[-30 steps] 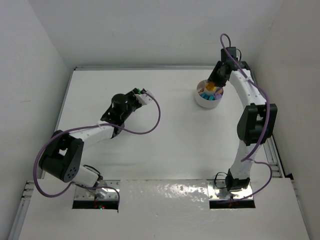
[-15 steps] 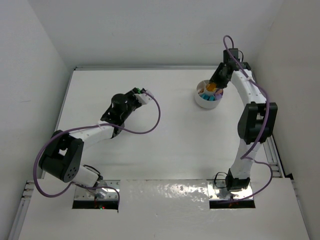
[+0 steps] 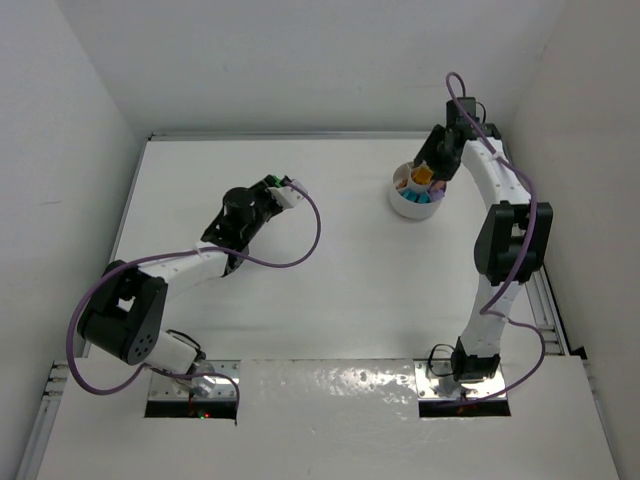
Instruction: Sort the legos into containers by color
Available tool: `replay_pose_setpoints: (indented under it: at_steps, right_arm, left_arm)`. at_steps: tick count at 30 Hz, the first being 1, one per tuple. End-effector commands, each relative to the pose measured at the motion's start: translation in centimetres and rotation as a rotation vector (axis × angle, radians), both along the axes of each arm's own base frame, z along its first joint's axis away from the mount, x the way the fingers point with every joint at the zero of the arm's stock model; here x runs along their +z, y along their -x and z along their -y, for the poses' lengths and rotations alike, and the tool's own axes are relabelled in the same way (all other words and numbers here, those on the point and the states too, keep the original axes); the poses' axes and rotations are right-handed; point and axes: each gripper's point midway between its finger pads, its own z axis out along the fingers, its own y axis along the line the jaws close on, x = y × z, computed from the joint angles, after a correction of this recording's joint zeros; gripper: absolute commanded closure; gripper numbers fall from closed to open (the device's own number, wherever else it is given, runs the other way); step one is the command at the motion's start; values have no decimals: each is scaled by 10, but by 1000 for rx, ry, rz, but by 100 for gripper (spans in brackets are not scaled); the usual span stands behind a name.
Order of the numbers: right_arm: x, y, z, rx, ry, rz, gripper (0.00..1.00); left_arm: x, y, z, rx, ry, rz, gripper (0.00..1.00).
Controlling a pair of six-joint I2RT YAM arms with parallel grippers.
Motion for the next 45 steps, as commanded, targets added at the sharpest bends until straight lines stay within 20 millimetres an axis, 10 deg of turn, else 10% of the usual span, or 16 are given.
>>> replay_pose_setpoints:
  at_steps: [1,19,23,30,36,45]
  right_arm:
    - [27,-13,0,18,-1,71,44]
    - [82,-3,19,96,168,160,43]
    - [133,-9,-41,404,146,381,43]
    - [145,28,-220,1000,-161,560,37]
    - [147,58,-263,1132,-242,708,33]
    - [140,95,-267,1217,-427,672,26]
  left_arm:
    - [35,-2,3,-1,47,91,100]
    - [52,-1,15,-51,116,138,100]
    - [66,8,38,-200,132,208,100]
    - [96,26,65,-407,61,415,100]
    - [115,28,86,-499,176,311,100]
    - [98,30,100,-536,358,14,100]
